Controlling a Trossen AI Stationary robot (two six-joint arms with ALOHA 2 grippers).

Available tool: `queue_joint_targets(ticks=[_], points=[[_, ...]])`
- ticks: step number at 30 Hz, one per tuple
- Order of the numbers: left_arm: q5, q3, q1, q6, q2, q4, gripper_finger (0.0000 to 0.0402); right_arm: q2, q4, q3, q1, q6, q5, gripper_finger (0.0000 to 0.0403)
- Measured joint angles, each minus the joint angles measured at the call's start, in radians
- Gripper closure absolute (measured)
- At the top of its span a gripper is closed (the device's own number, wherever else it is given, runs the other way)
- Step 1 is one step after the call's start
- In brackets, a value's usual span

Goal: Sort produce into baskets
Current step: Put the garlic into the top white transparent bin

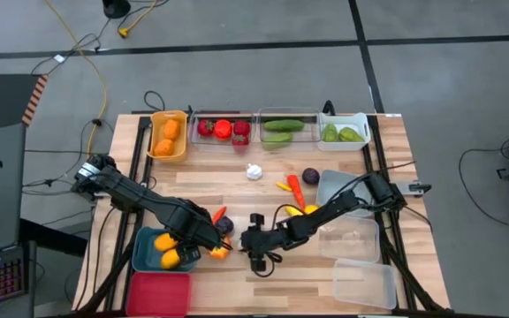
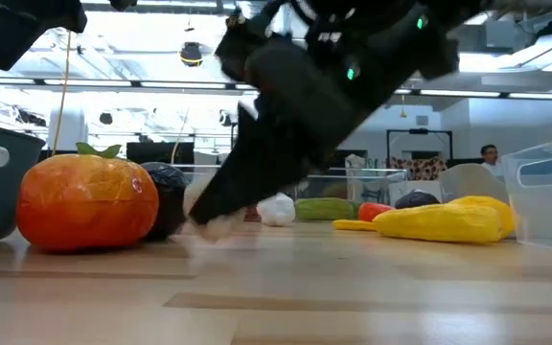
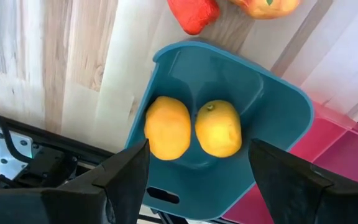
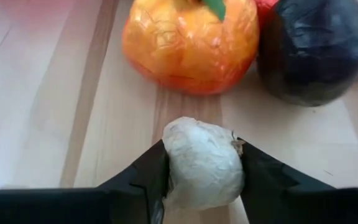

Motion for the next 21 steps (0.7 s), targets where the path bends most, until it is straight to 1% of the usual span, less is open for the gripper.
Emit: queue_joint_targets(ticks=[3,6,12,14,21], points=[[-0.01,0.0,0.0,0.0,0.0,0.0,0.0141,-0.05,-0.083,0.0,0.002,0.0,-0.005,0.023],[-0.012,0.0,0.0,0.0,0.0,0.001,0.0141,-0.107,-0.18,0.0,0.005,0.001,-0.029,0.023],[-0.013,0.0,0.0,0.0,0.0,0.001,0.0141,-0.267,-0.382,0.0,0.028,0.002,-0.107,0.0228],[-0.016,0.0,0.0,0.0,0.0,0.003,0.0141,-0.324,-0.454,0.0,0.042,0.008,-0.114,0.0228],[-0.029,0.0,0.0,0.0,0.0,0.011,0.0141,-0.51,-0.741,0.0,0.103,0.12,-0.114,0.0227]])
